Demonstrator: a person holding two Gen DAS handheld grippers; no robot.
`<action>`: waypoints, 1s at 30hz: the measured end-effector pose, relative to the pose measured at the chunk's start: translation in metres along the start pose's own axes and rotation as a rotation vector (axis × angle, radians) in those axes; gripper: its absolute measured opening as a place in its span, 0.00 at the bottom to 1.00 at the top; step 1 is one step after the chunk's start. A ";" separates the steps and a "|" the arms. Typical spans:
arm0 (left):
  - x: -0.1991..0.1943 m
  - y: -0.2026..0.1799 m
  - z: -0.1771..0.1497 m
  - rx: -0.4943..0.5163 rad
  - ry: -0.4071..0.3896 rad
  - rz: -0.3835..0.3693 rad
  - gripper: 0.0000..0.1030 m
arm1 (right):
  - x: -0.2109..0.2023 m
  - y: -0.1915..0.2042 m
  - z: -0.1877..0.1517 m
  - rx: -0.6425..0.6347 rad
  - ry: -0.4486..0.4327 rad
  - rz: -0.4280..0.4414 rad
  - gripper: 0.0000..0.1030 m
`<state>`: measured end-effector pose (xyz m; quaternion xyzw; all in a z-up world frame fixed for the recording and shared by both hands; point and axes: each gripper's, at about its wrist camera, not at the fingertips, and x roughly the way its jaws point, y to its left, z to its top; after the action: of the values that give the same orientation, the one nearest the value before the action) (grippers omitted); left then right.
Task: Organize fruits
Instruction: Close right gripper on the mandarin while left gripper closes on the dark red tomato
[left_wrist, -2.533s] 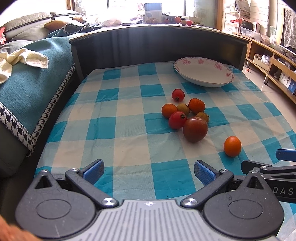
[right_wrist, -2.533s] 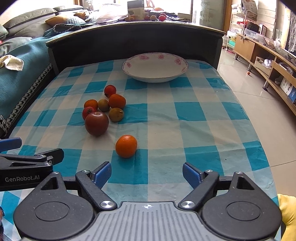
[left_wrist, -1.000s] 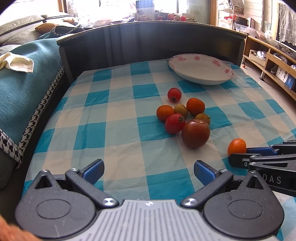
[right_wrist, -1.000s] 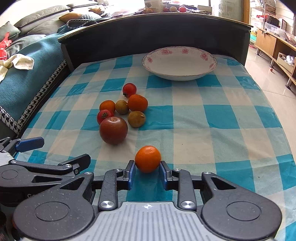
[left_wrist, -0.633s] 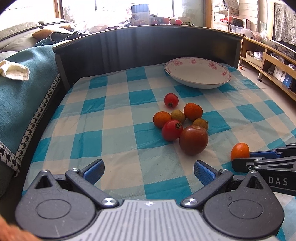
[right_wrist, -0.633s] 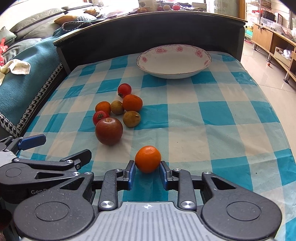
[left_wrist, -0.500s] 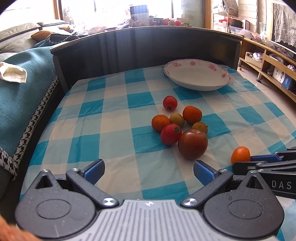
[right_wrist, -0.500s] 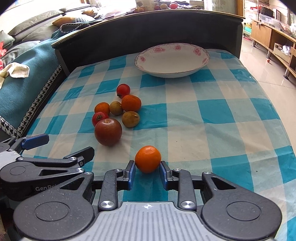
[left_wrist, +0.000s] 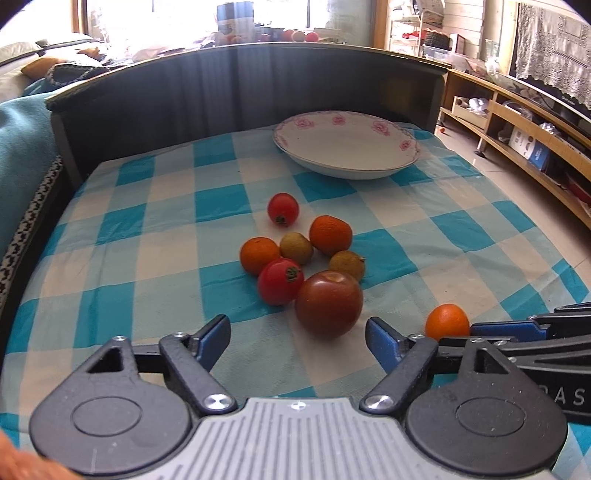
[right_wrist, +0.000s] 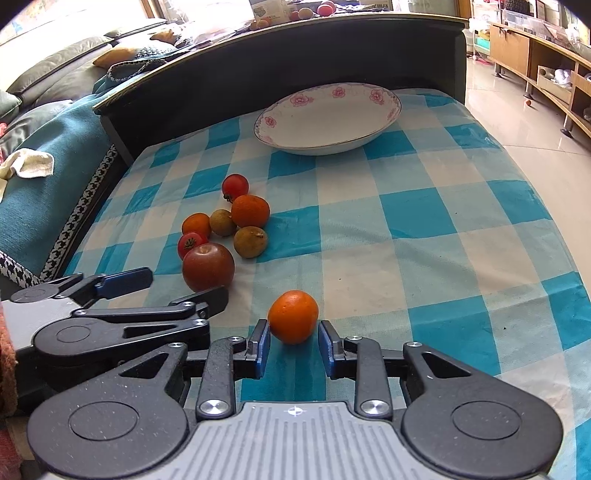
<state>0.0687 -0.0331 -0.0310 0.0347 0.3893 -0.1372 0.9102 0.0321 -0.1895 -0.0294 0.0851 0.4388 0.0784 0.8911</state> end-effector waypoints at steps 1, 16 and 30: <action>0.002 -0.001 0.001 0.003 0.004 -0.008 0.75 | 0.001 0.000 0.000 0.003 0.003 0.004 0.22; 0.013 -0.006 0.007 0.061 0.029 -0.046 0.53 | 0.005 0.002 0.004 -0.010 0.036 0.018 0.19; 0.013 -0.003 0.008 0.051 0.027 -0.077 0.47 | 0.006 0.006 0.007 -0.022 0.021 -0.015 0.19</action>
<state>0.0818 -0.0402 -0.0346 0.0449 0.3990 -0.1814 0.8977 0.0405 -0.1833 -0.0288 0.0711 0.4480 0.0774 0.8878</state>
